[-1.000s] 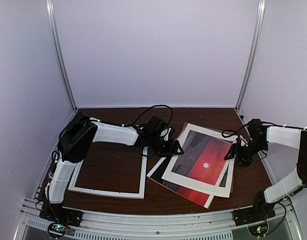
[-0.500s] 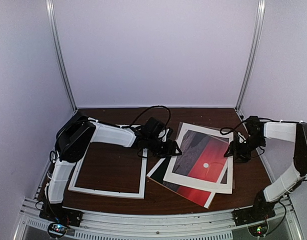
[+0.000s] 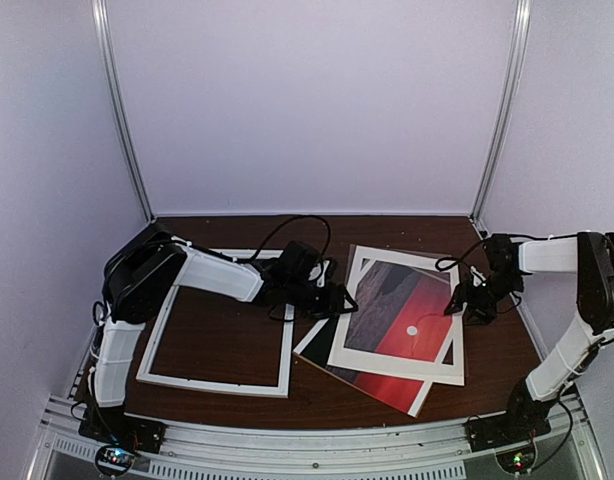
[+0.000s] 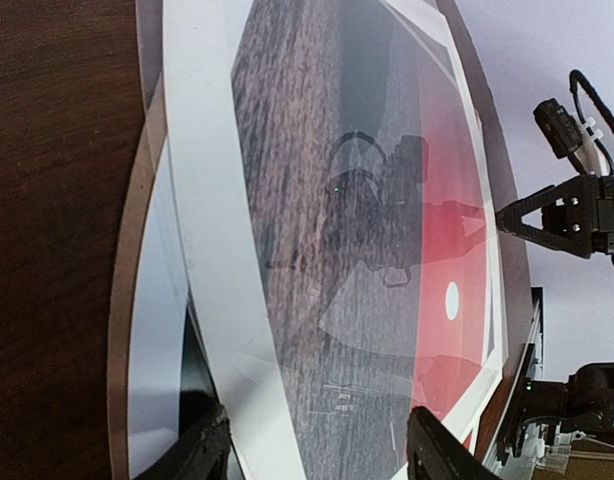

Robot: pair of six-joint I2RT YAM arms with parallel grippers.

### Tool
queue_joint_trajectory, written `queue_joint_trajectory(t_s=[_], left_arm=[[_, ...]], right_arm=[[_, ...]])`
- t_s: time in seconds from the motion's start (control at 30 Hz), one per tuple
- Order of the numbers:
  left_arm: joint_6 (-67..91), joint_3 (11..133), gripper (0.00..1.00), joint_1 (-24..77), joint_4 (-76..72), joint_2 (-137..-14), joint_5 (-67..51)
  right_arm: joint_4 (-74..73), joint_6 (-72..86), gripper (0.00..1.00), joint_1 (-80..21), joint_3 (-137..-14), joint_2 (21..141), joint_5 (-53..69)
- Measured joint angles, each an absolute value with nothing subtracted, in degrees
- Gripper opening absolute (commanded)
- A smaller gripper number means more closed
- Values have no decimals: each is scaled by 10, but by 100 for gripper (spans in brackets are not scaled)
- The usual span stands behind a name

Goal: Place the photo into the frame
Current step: Adjust the glass panel on the mat board.

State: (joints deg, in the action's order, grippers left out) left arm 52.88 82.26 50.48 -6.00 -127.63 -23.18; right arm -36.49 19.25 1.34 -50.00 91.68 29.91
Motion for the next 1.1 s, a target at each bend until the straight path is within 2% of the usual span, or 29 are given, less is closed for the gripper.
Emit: queue_joint_trajectory(t_s=[0.27, 0.5, 0.7, 1.1], left_arm=[[542, 812, 59, 503, -74, -1275, -234], [502, 849, 67, 503, 4, -1273, -213], [463, 876, 69, 496, 63, -1273, -191], [451, 891, 65, 484, 115, -1273, -197]], right_arm=[[-365, 192, 66, 8, -500, 917, 285], [-374, 192, 70, 5, -500, 913, 254], [-380, 194, 66, 5, -491, 894, 239], [-395, 229, 64, 3, -418, 800, 258]])
